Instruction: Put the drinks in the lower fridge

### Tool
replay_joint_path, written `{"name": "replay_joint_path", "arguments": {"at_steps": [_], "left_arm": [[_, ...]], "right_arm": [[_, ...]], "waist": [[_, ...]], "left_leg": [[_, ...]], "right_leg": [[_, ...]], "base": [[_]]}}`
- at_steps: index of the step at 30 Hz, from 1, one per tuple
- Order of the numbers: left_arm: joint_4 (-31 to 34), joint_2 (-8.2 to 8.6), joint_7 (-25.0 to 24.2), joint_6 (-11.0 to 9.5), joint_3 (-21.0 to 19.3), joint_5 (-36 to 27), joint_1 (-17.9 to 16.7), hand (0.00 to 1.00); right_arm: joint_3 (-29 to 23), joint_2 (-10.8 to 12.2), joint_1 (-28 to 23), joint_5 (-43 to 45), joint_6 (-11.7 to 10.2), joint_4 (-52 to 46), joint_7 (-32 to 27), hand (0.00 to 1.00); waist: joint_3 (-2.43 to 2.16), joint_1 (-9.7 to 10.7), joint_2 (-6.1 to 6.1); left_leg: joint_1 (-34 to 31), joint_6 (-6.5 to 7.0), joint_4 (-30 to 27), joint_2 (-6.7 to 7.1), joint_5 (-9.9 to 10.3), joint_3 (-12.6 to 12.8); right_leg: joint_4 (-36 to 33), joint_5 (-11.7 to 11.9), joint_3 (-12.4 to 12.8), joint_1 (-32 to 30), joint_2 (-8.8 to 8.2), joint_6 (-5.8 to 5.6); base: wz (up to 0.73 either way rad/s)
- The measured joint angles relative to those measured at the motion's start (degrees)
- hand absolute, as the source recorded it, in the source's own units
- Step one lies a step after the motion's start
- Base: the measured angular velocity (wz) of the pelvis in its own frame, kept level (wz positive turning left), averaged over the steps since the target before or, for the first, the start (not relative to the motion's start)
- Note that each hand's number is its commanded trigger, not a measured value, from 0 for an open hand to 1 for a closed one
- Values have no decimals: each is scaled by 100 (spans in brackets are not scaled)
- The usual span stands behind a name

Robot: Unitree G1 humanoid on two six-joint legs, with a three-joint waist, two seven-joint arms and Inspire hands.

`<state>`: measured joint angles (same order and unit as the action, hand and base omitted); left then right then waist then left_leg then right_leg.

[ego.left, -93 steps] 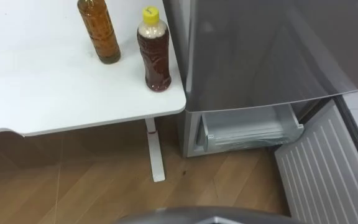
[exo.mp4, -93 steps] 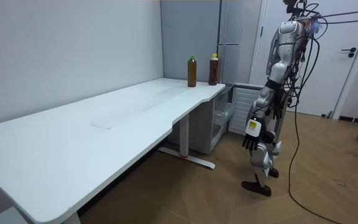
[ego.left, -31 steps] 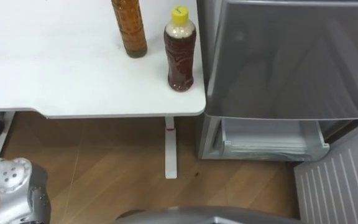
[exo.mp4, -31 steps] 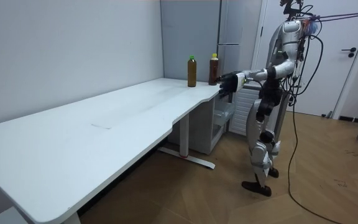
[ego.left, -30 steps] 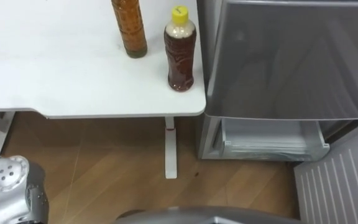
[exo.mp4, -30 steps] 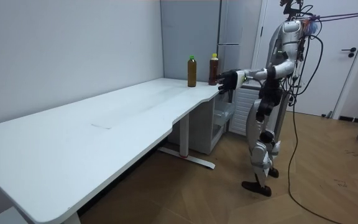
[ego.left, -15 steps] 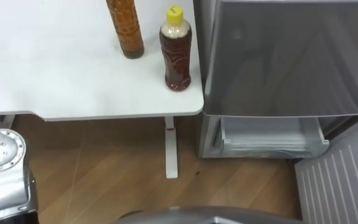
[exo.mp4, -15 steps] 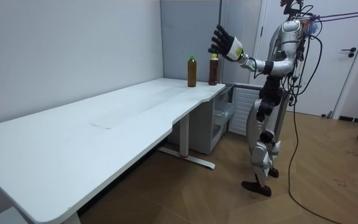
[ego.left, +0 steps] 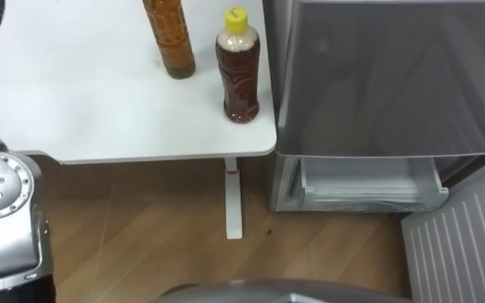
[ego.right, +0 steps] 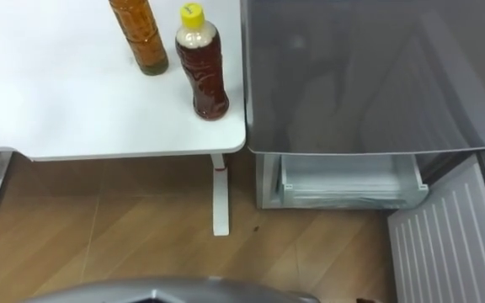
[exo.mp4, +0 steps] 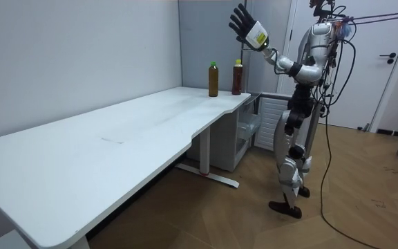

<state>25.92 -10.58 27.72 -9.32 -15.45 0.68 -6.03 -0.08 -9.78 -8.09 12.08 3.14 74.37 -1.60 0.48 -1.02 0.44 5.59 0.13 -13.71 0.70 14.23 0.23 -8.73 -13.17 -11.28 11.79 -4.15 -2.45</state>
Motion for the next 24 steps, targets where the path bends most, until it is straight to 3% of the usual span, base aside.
{"name": "replay_joint_path", "arguments": {"at_steps": [8,11,20,24], "left_arm": [[274,-1,-988,93,584,-125,61,0],[270,-2,-1284,202,834,-122,333,0],[265,-9,-2075,370,1123,-125,458,0],[265,-12,-2351,480,1137,-123,460,0]], "right_arm": [[9,-12,75,196,-4,35,50,0],[110,-44,129,208,-3,246,179,0],[120,-71,134,317,49,250,433,0],[120,-74,190,400,48,241,428,0]], "waist": [[-16,222,7],[-3,265,-13],[-7,368,27],[5,388,-22]], "left_leg": [[9,0,0,-3,-1,52],[9,1,0,-4,-2,76],[4,3,-4,-13,-9,123],[9,6,1,-19,-22,153]], "right_leg": [[-2,0,48,-1,1,0],[-4,0,61,9,1,0],[-30,0,110,-53,1,0],[-95,0,165,-100,0,0]], "base": [[-1],[-1],[-3],[-5]]}}
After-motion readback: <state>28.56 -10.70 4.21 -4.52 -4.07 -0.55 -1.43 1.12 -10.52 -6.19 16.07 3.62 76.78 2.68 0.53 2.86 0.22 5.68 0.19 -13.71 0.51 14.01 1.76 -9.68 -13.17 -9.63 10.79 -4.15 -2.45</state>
